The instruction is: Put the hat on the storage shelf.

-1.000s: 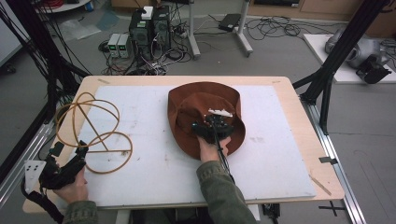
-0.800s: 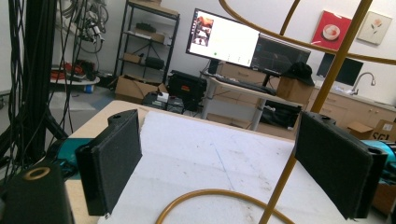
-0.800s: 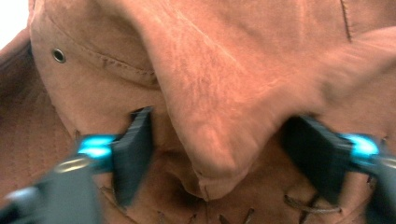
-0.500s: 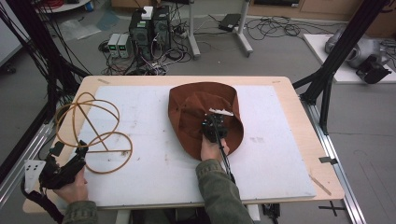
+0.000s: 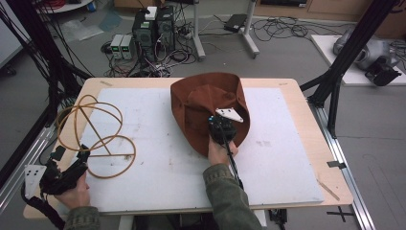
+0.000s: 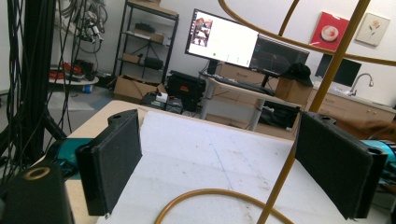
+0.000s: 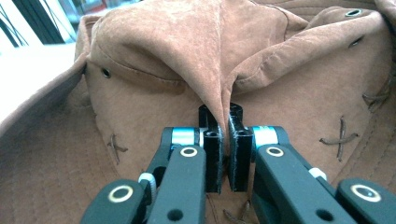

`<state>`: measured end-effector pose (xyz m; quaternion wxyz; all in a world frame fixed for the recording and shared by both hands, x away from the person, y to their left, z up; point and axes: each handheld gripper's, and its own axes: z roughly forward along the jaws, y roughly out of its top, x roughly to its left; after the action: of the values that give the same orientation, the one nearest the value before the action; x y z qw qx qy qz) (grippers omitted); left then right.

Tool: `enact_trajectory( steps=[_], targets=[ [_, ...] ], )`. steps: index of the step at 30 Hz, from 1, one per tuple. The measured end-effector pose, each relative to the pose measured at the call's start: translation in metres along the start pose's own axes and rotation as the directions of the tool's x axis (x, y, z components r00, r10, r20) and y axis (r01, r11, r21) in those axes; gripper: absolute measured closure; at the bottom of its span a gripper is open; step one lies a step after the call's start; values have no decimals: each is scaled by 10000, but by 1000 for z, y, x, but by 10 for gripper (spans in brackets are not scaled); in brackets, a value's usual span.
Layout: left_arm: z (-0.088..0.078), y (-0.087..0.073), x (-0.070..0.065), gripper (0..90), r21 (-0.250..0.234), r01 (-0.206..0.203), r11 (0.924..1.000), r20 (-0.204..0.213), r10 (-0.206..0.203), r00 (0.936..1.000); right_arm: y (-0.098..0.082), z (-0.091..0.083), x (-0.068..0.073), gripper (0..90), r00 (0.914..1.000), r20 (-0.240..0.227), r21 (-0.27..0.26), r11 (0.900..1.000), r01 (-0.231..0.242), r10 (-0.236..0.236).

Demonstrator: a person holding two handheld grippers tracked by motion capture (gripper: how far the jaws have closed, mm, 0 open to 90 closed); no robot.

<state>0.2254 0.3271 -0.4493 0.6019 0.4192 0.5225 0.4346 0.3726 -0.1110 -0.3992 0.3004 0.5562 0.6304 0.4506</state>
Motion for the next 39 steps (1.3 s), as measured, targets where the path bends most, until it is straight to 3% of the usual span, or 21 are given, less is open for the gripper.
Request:
enact_trajectory(
  steps=[4, 9, 12, 15, 18, 19, 22, 23, 24, 25, 26, 27, 28, 31, 33, 34, 35, 36, 37, 38, 39],
  targets=[
    [0, 0, 0, 152, -23, 34, 10000, -2, -34, 10000, 16, -22, -6, 877, 9976, -698, -1381, 9903, -131, 35],
    [0, 0, 0, 152, -7, -25, 10000, -1, 25, 10000, 34, -43, -13, 876, 9911, -1325, -2210, 9751, -178, -120],
    [0, 0, -1, 152, -8, -26, 10000, -4, 26, 10000, 56, -68, -19, 876, 9786, -2032, -2997, 9535, -314, -317],
    [-1, 0, -1, 152, -29, -5, 10000, -20, 5, 10000, 65, -77, -19, 876, 9726, -2296, -3225, 9457, -403, -368],
    [-1, -1, -2, 152, -59, 14, 10000, -41, -14, 10000, 89, -96, -14, 876, 9598, -2656, -3747, 9270, -162, -906],
    [-1, -1, -2, 152, -60, 19, 10000, -35, -19, 10000, 89, -96, -14, 876, 9598, -2656, -3747, 9270, -162, -906],
    [-1, -1, -2, 152, -56, 0, 10000, -25, 0, 10000, 103, -105, -8, 876, 9451, -3075, -3850, 9228, -171, -1108],
    [-1, -1, -2, 152, -54, 9, 10000, -25, -9, 10000, 112, -109, -3, 876, 9335, -3331, -3909, 9204, -86, -1327],
    [-1, -1, -2, 152, -41, 14, 10000, -20, -15, 10000, 112, -109, -3, 876, 9335, -3331, -3909, 9204, -86, -1327],
    [-1, -1, -2, 152, -43, 5, 10000, -28, -5, 10000, 119, -111, 4, 876, 9169, -3749, -3847, 9228, -196, -1369],
    [-1, -1, -1, 152, -57, -13, 10000, -24, 12, 10000, 119, -111, 4, 876, 9169, -3749, -3847, 9228, -196, -1369],
    [-2, -1, -1, 152, -50, -26, 10000, -17, 26, 10000, 124, -112, 10, 876, 9029, -4043, -3782, 9255, -195, -1462],
    [-2, -1, -1, 152, -50, -26, 10000, -17, 26, 10000, 124, -112, 10, 876, 9029, -4043, -3782, 9255, -195, -1462],
    [-2, -1, -2, 152, -26, -55, 10000, -20, 55, 10000, 133, -111, 25, 875, 8657, -4683, -3637, 9315, -62, -1770],
    [-2, -1, -2, 152, -35, -70, 10000, -23, 70, 10000, 140, -110, 43, 875, 8306, -5168, -3630, 9318, 66, -2072],
    [-2, -1, -2, 152, -49, -63, 10000, -22, 63, 10000, 140, -110, 43, 875, 8306, -5168, -3630, 9318, 66, -2072],
    [-2, -1, -1, 152, -86, -40, 10000, -31, 40, 10000, 144, -109, 58, 876, 7986, -5590, -3576, 9338, 106, -2232],
    [-2, -1, -1, 152, -86, -40, 10000, -31, 40, 10000, 144, -109, 58, 876, 7986, -5590, -3576, 9338, 106, -2232],
    [-2, -1, -2, 152, -86, -9, 10000, -47, 9, 10000, 147, -107, 75, 876, 7591, -6056, -3483, 9372, 172, -2390],
    [-2, -1, -1, 152, -87, -59, 9999, -36, 58, 10000, 147, -107, 75, 876, 7591, -6056, -3483, 9372, 172, -2390],
    [-2, -1, -2, 152, -88, -72, 9999, -22, 72, 10000, 148, -103, 88, 875, 7204, -6510, -3315, 9433, 140, -2394]
  ],
)
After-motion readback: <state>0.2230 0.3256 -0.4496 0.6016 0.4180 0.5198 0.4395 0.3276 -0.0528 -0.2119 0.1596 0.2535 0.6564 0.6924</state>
